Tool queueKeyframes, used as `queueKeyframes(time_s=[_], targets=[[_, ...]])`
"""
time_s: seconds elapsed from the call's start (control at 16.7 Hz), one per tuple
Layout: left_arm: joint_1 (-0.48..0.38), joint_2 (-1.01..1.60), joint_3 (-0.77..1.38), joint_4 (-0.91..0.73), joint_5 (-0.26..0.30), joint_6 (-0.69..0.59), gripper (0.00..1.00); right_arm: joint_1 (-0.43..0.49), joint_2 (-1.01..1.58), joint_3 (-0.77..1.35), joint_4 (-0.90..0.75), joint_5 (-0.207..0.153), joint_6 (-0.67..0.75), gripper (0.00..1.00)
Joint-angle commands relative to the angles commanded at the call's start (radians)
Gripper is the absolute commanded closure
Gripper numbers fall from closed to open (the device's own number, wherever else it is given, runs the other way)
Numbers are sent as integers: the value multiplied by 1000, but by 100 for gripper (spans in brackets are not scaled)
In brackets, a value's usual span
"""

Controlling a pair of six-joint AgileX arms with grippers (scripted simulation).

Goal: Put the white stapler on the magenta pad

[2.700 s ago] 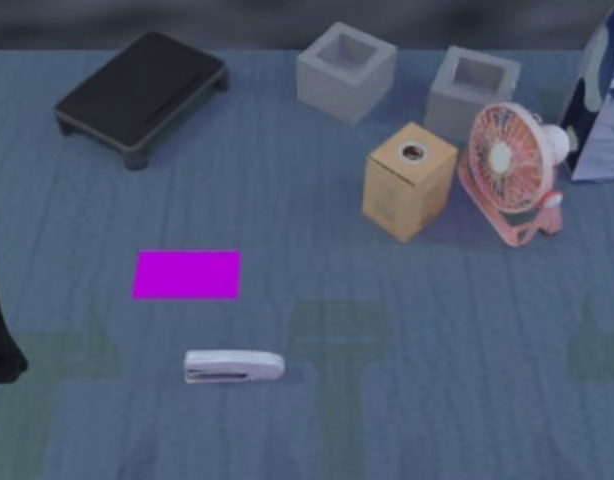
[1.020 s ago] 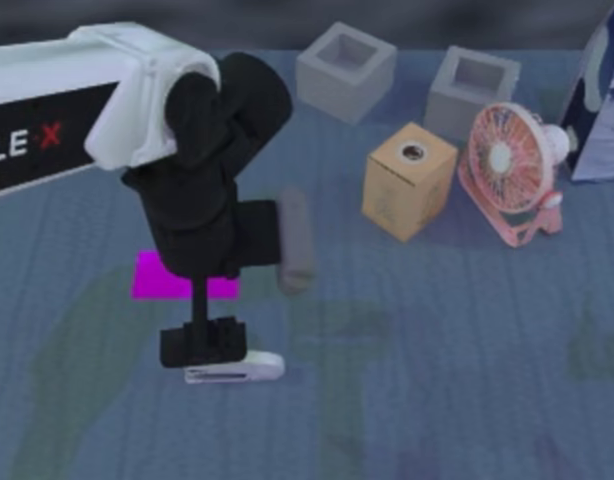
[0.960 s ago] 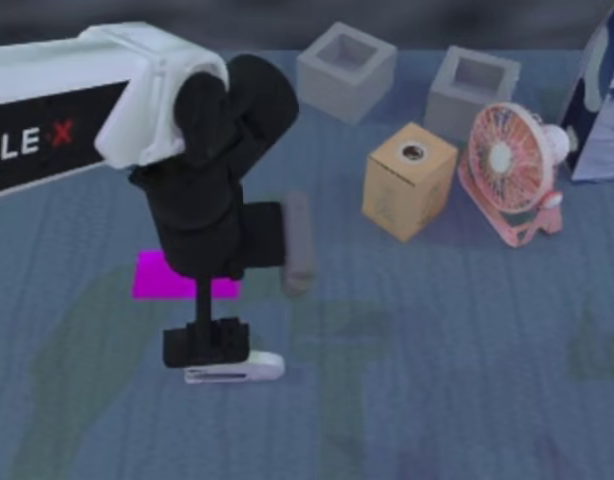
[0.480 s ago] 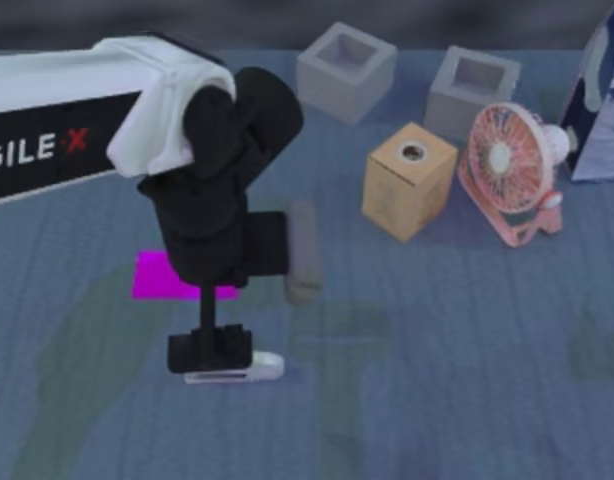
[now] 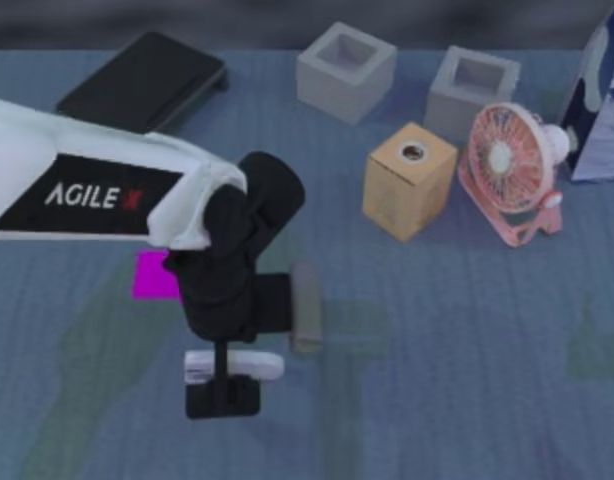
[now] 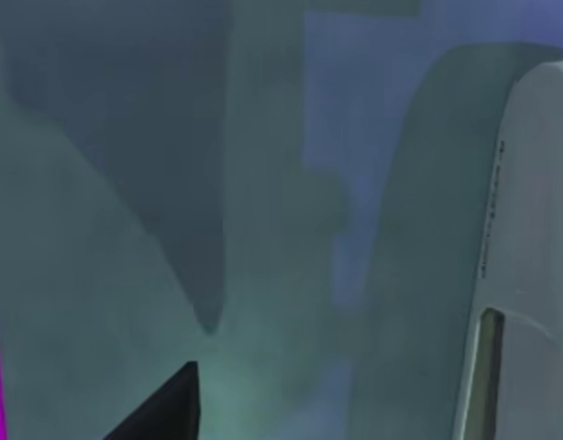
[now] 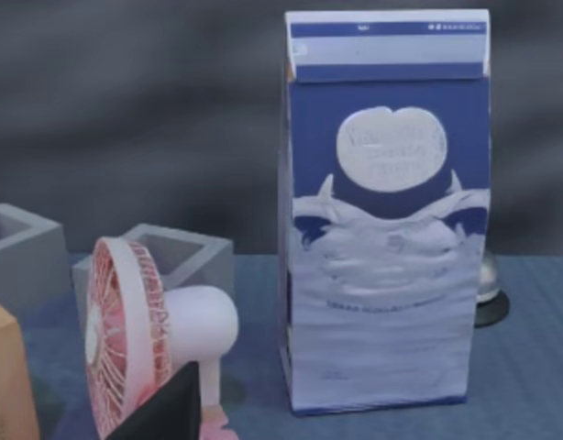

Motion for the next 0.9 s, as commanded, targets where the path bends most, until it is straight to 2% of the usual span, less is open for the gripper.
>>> queueKeyframes(time_s=[0.3,0.9], targets=[[0,6,-7,11,0,0,0,0,0,0,0,0,0,0],[0,6,-7,11,0,0,75,0,0,0,0,0,0,0]])
